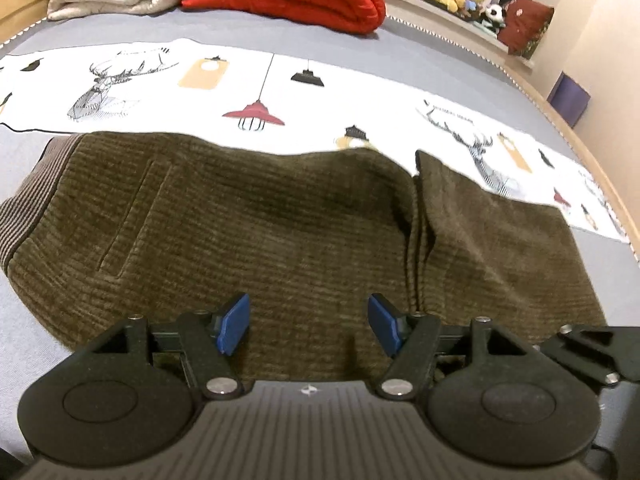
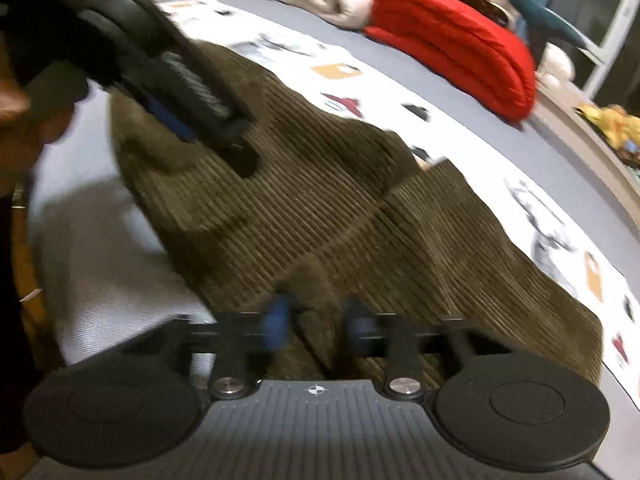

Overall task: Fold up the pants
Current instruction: 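Fold the held pant leg over onto the bundle with the right gripper and release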

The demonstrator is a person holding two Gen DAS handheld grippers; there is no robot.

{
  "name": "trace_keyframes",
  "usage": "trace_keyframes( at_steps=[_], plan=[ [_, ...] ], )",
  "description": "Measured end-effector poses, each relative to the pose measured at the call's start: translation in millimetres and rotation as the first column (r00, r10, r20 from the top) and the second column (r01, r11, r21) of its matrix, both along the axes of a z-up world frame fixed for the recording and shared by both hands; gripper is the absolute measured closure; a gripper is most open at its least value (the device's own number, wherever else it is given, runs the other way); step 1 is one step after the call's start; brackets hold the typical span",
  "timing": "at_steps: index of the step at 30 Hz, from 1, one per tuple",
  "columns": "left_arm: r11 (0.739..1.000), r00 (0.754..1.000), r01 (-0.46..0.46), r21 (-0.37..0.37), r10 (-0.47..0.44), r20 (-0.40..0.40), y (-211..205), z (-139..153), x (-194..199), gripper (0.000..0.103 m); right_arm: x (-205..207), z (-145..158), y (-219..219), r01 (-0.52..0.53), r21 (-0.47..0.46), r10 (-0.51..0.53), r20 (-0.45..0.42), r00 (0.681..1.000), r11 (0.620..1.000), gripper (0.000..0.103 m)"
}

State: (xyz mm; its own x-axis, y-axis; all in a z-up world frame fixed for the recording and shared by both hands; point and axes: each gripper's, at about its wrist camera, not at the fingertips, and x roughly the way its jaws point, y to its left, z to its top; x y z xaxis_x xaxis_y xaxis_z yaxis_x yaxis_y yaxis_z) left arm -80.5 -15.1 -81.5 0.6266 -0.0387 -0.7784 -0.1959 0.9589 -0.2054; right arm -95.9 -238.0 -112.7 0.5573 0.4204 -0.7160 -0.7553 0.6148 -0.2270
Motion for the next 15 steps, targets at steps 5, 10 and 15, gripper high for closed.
trace_keyframes(
  at_steps=[5,10,15],
  plan=[
    [0.999,0.999,-0.011,-0.046,0.013,0.033,-1,10,4,0.034,-22,48,-18,-0.031,0.092,0.017,0.149,0.989,0.995,0.09],
    [0.992,0.998,0.003,-0.127,0.005,0.063,-5,15,11,0.034,-53,11,-20,-0.188,-0.089,0.194,0.058,0.979,0.978,0.088],
    [0.973,0.996,0.041,-0.228,-0.023,0.081,-10,-1,23,0.043,-64,6,-21,-0.164,-0.061,0.17,0.111,0.979,0.985,0.074]
  ],
)
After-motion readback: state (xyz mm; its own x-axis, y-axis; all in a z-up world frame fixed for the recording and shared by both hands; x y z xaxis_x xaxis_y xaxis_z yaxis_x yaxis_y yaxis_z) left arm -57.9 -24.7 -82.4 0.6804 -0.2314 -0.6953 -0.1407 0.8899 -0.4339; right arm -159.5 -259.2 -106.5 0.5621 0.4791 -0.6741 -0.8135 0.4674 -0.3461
